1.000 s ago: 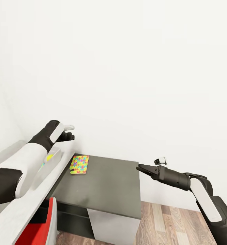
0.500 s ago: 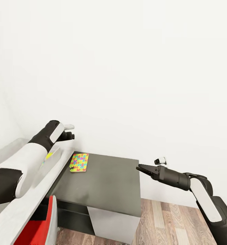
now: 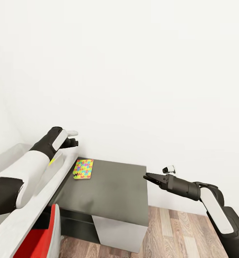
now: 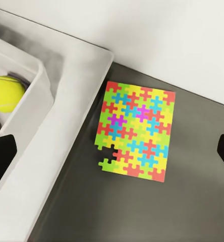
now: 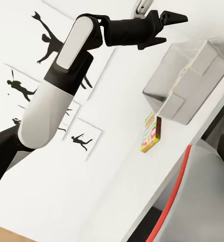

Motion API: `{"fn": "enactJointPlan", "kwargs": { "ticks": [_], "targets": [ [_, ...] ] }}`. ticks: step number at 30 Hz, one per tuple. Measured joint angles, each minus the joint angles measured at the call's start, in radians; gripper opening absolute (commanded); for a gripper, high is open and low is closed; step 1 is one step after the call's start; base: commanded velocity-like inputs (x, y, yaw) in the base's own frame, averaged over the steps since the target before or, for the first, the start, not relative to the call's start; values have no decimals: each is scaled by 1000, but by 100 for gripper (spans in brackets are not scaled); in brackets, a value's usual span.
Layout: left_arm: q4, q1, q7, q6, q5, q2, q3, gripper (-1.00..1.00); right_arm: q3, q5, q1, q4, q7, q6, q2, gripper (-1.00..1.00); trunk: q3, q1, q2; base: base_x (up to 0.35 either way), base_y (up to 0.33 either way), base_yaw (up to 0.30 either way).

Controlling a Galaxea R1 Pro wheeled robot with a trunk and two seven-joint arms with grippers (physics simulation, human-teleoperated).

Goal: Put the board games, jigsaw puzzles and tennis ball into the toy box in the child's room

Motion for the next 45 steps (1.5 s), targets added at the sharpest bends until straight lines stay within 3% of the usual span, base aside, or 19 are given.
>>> {"fn": "enactJointPlan", "kwargs": {
  "ticks": [16,26,32,45],
  "targets": [
    [0,0,-20,-8,10,3,0,100,0,2,0,0,0,0,0,100,-26,0,0,0,0,0],
    [9,0,-101,-9,5,5,-2,100,0,2,0,0,0,0,0,100,-43,0,0,0,0,0],
    [14,0,-114,-11,4,9,-3,100,0,2,0,0,0,0,0,100,-53,0,0,0,0,0],
    [42,0,-205,-75,-1,14,-8,100,1,3,0,0,-3,0,1,100,-74,0,0,0,0,0]
  ]
}}
